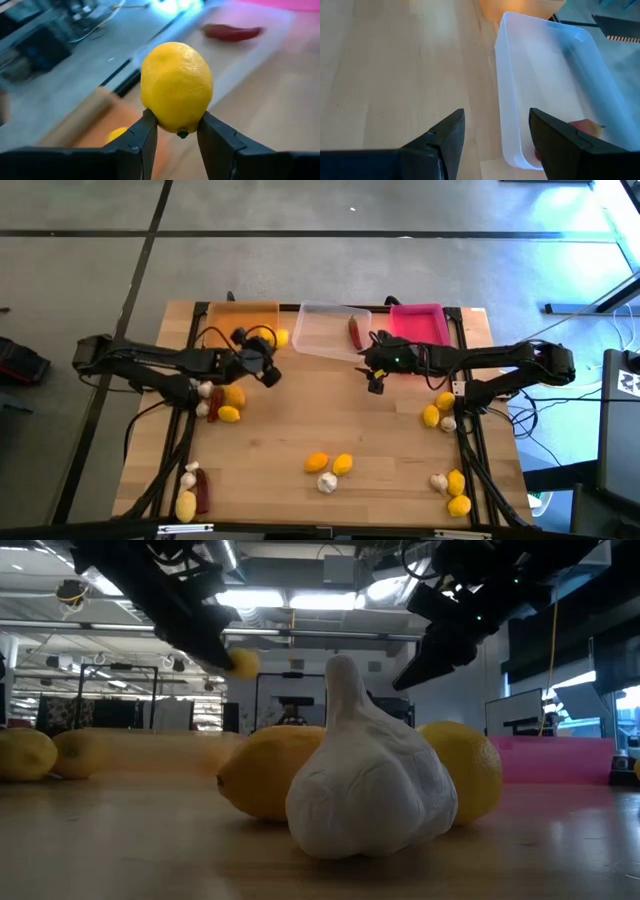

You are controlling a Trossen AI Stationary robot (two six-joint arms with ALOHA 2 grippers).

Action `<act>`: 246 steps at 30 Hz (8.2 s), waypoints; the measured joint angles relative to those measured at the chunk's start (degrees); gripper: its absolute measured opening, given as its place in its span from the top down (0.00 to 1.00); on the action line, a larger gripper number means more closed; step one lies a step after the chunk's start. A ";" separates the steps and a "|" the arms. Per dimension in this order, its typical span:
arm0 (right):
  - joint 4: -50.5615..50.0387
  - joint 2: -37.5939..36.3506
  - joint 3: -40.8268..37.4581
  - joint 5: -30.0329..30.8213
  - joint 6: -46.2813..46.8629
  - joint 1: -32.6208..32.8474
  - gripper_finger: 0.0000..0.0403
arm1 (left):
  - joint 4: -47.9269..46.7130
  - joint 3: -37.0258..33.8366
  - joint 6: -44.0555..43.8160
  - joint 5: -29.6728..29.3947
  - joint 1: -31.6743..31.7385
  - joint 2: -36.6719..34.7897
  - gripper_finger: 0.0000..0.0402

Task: Sort produce into baskets
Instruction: Put the yellow lemon into the orange bin

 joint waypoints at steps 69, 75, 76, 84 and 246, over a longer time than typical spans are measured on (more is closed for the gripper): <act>4.04 0.00 -0.02 2.25 -4.66 0.00 0.47 | -13.87 3.32 -8.07 37.88 6.11 -3.11 0.41; 3.25 0.00 -0.02 2.25 -4.66 -0.01 0.47 | -16.96 3.32 -15.08 38.98 5.51 -2.45 0.33; 3.07 0.00 -0.02 2.25 -4.66 0.00 0.47 | -18.39 3.32 -17.30 39.00 5.20 -2.49 0.33; 2.90 0.00 -0.02 2.23 -4.21 0.00 0.47 | -35.07 3.30 -39.30 40.11 0.33 -2.47 0.35; 0.74 0.00 -0.02 2.23 -2.79 0.00 0.47 | -21.24 -7.89 -20.22 20.43 0.33 -9.99 0.48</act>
